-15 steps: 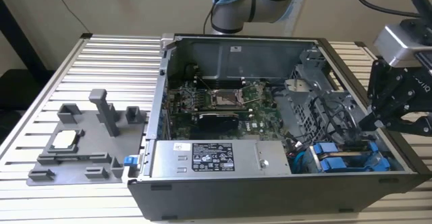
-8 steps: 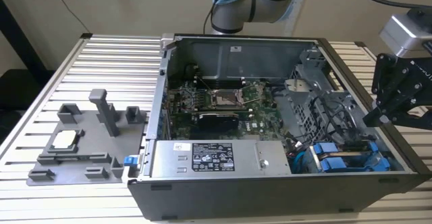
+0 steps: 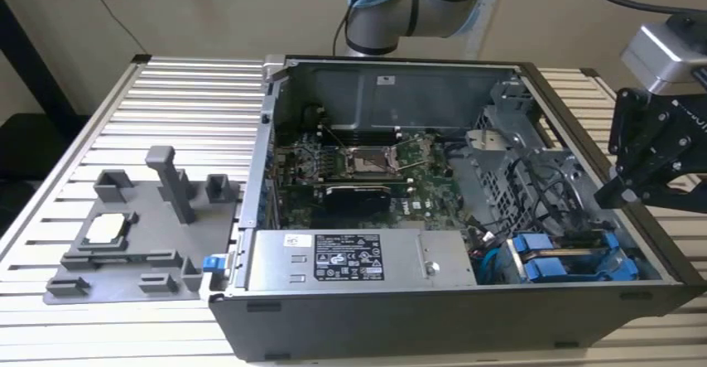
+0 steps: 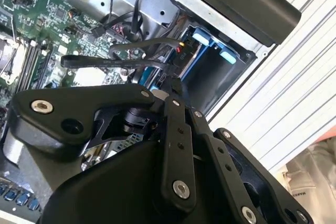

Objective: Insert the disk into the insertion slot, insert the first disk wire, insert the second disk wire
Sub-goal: 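Insert the second disk wire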

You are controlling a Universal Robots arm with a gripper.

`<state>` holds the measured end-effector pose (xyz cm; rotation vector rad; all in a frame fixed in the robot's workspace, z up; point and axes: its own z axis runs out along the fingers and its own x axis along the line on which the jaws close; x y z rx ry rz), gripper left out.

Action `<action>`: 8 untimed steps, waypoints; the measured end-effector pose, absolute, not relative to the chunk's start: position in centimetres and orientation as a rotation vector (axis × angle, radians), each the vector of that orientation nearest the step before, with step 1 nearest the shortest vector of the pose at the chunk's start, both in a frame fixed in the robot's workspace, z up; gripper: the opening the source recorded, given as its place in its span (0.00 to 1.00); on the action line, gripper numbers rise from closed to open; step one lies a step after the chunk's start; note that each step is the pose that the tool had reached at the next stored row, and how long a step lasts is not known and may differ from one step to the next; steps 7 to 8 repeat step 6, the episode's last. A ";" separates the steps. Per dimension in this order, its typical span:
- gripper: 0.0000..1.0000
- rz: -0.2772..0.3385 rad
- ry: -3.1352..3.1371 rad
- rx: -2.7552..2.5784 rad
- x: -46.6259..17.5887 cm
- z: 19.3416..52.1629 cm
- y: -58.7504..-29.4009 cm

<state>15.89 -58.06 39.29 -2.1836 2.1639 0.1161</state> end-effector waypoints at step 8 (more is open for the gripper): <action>0.11 0.113 2.166 -2.185 15.9 39.3 -58.1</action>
